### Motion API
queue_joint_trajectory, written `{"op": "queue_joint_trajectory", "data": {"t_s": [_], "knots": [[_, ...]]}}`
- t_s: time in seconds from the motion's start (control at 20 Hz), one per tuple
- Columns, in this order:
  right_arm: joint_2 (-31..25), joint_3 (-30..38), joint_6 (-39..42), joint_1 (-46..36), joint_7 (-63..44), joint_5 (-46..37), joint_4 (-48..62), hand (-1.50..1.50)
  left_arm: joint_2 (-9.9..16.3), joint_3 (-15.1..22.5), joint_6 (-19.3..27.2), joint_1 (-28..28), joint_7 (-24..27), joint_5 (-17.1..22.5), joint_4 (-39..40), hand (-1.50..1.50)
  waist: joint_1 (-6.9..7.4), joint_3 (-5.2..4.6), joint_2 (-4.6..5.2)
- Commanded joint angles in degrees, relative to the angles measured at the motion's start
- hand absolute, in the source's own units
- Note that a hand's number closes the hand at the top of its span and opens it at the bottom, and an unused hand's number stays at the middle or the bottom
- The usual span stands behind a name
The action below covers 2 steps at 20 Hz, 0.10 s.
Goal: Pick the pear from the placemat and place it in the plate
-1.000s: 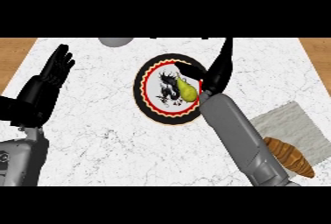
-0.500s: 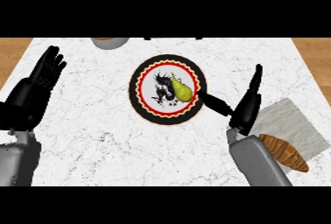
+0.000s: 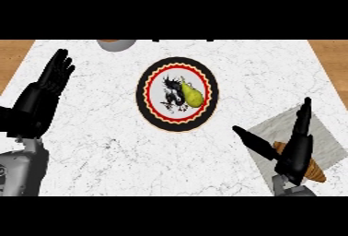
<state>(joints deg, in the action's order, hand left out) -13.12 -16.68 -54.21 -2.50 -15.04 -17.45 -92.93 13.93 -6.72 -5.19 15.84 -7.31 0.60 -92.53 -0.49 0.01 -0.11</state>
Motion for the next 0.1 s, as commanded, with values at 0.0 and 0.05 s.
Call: {"op": "queue_joint_trajectory", "data": {"t_s": [0.0,0.05], "knots": [[-3.8,0.4,2.4,6.2,-4.2,-4.4,-8.3,-1.5,-0.1,-1.3,0.0,0.0,1.7,-0.2,2.9,0.0,-0.01,-0.05,0.02],[-4.3,1.6,2.3,6.6,-5.0,-5.4,-7.4,-1.5,1.3,-2.0,-1.2,3.3,0.0,1.0,3.3,0.0,-0.05,-0.04,0.04]]}}
